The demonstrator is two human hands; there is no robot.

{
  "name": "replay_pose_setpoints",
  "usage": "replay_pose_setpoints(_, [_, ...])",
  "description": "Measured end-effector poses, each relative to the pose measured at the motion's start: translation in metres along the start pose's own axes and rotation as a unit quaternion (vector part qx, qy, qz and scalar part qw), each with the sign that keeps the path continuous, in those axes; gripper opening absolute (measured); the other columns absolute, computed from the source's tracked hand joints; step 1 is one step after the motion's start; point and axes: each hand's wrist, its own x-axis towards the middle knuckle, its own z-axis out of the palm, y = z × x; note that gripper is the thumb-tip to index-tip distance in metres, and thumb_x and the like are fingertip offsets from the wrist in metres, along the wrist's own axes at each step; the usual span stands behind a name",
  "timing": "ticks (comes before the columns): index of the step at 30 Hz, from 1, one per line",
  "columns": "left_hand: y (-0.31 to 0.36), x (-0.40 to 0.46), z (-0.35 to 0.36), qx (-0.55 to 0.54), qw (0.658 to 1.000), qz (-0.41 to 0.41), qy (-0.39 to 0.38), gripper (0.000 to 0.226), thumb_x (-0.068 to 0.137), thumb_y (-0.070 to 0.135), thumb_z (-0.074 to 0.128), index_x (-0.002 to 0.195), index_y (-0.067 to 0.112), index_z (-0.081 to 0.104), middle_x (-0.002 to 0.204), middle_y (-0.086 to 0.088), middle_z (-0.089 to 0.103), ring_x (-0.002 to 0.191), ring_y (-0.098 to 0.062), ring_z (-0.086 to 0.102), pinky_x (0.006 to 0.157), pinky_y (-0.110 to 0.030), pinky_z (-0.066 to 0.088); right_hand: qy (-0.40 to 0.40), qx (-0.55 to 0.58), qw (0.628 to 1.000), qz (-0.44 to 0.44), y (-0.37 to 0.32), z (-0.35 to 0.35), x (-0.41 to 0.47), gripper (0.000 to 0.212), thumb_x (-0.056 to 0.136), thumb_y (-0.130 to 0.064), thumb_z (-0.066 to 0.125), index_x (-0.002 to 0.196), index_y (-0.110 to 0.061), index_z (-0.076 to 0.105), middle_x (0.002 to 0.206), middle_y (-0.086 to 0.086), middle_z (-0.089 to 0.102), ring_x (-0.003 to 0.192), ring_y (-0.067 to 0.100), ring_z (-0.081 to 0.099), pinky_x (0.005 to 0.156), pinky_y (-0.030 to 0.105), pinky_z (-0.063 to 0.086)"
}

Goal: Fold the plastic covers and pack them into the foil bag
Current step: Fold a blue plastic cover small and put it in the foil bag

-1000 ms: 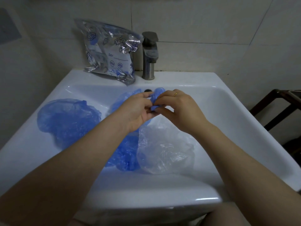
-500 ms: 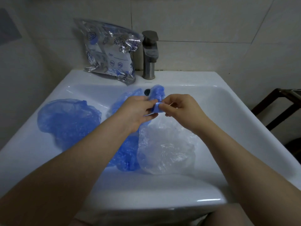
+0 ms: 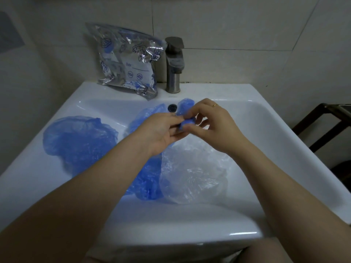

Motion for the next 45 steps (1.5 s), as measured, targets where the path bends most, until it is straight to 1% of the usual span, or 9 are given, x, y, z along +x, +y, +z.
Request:
replay_pose_setpoints(3, [0.004,-0.003,0.000,-0.024,1.000,-0.008,0.002,0.016,0.095,0.005,0.045,0.099,0.006,0.060,0.086,-0.007,0.071,0.079,-0.015,0.068,0.075,-0.027,0.056,-0.026,-0.011,0.999,-0.028,0.002,0.000,0.000,0.027,0.079,-0.015,0.073,0.103,-0.018,0.061,0.102,-0.006,0.048,0.081,0.008,0.054,0.074,0.013,0.048])
replay_pose_setpoints(8, [0.009,-0.006,-0.001,0.026,1.000,0.003,-0.012,0.013,0.094,0.013,0.048,0.093,0.016,0.061,0.085,-0.002,0.072,0.082,-0.014,0.069,0.086,-0.036,0.050,0.014,0.038,0.999,-0.022,-0.001,-0.002,0.001,0.013,0.085,-0.011,0.066,0.097,-0.015,0.063,0.093,-0.010,0.050,0.080,0.001,0.056,0.074,0.014,0.048])
replay_pose_setpoints(15, [0.001,-0.001,-0.004,0.138,0.988,0.043,0.047,0.008,0.092,0.019,0.057,0.094,0.022,0.064,0.089,0.002,0.069,0.079,-0.010,0.066,0.075,-0.024,0.051,-0.078,-0.006,0.997,0.027,-0.001,0.000,0.000,0.012,0.092,-0.021,0.056,0.098,-0.013,0.062,0.090,-0.004,0.054,0.077,0.004,0.052,0.072,0.012,0.041])
replay_pose_setpoints(23, [-0.001,-0.002,-0.004,0.222,0.969,0.104,0.025,0.026,0.090,0.007,0.058,0.115,0.011,0.064,0.094,-0.003,0.070,0.083,-0.008,0.068,0.081,-0.015,0.052,-0.003,0.159,0.974,0.163,-0.004,0.005,0.001,0.016,0.093,-0.020,0.055,0.077,-0.017,0.056,0.071,0.001,0.061,0.061,0.011,0.058,0.069,0.030,0.052])
replay_pose_setpoints(28, [0.004,-0.009,0.004,0.147,0.984,0.103,-0.021,0.022,0.095,0.010,0.048,0.111,0.012,0.063,0.093,-0.005,0.069,0.080,-0.006,0.068,0.075,-0.012,0.053,0.077,0.276,0.928,0.237,-0.006,0.001,0.002,0.013,0.090,-0.017,0.060,0.099,-0.010,0.053,0.077,0.009,0.062,0.062,0.012,0.058,0.062,0.021,0.052])
replay_pose_setpoints(31, [0.004,-0.012,0.006,0.165,0.978,0.127,-0.008,0.019,0.090,0.016,0.059,0.107,0.012,0.066,0.088,0.001,0.071,0.081,-0.002,0.068,0.073,-0.009,0.051,0.063,0.367,0.882,0.287,-0.007,0.000,0.002,0.030,0.089,-0.020,0.062,0.117,-0.018,0.051,0.087,0.006,0.063,0.069,0.011,0.060,0.065,0.022,0.053])
replay_pose_setpoints(35, [0.004,-0.013,0.007,0.192,0.965,0.174,0.023,0.021,0.084,0.000,0.064,0.102,0.009,0.066,0.062,0.012,0.068,0.061,0.006,0.064,0.060,-0.004,0.045,-0.002,0.373,0.883,0.284,-0.012,-0.001,0.007,0.020,0.090,-0.021,0.059,0.110,-0.018,0.062,0.075,-0.007,0.067,0.069,0.005,0.063,0.072,0.024,0.047])
replay_pose_setpoints(40, [0.018,-0.009,-0.002,0.246,0.944,0.213,0.051,0.028,0.080,-0.008,0.064,0.098,0.013,0.065,0.086,-0.001,0.070,0.080,-0.010,0.066,0.084,-0.022,0.053,-0.021,0.322,0.916,0.239,-0.023,-0.003,0.019,0.018,0.092,-0.022,0.057,0.106,-0.015,0.066,0.083,0.003,0.066,0.070,0.011,0.061,0.072,0.025,0.051])
replay_pose_setpoints(45, [0.029,-0.002,-0.008,0.320,0.907,0.262,0.080,0.022,0.075,-0.006,0.066,0.091,0.008,0.059,0.080,-0.011,0.072,0.080,-0.028,0.069,0.080,-0.040,0.055,-0.012,0.348,0.911,0.221,-0.031,0.000,0.039,0.021,0.093,-0.018,0.054,0.098,-0.002,0.066,0.079,0.013,0.063,0.063,0.014,0.057,0.065,0.020,0.054])
